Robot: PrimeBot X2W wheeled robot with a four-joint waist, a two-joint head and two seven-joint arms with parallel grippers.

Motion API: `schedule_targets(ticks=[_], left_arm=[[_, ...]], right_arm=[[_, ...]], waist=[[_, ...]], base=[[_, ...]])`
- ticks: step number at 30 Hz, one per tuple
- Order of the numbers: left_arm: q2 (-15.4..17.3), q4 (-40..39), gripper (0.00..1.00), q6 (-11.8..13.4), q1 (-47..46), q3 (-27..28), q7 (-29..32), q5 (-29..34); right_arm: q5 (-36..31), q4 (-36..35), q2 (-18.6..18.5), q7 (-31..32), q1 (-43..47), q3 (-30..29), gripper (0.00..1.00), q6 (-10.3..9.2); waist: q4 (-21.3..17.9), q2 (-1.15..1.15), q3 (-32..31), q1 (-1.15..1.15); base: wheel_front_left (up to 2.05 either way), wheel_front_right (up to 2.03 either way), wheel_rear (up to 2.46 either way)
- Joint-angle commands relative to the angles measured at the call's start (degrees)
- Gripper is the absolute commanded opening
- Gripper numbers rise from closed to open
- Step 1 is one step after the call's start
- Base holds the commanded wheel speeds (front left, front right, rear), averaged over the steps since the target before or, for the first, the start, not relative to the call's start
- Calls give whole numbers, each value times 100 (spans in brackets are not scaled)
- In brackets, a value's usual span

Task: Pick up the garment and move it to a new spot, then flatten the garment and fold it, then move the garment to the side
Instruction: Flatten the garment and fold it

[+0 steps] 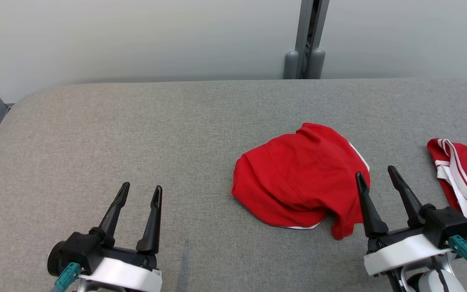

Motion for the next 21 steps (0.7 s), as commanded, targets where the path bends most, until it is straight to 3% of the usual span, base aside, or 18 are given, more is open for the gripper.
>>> schedule_targets(ticks=[1,21], left_arm=[[12,9,100,-33,61,31,-17,46],[10,60,100,-38,26,-103,-16,-50]], right_arm=[[-31,17,-12,-38,-43,-21,100,-2],[-24,20,-8,-41,-42,-58,100,-2]], waist=[[-8,0,-1,0],[-34,0,-19,0]], base=[[0,0,0],[0,0,0]])
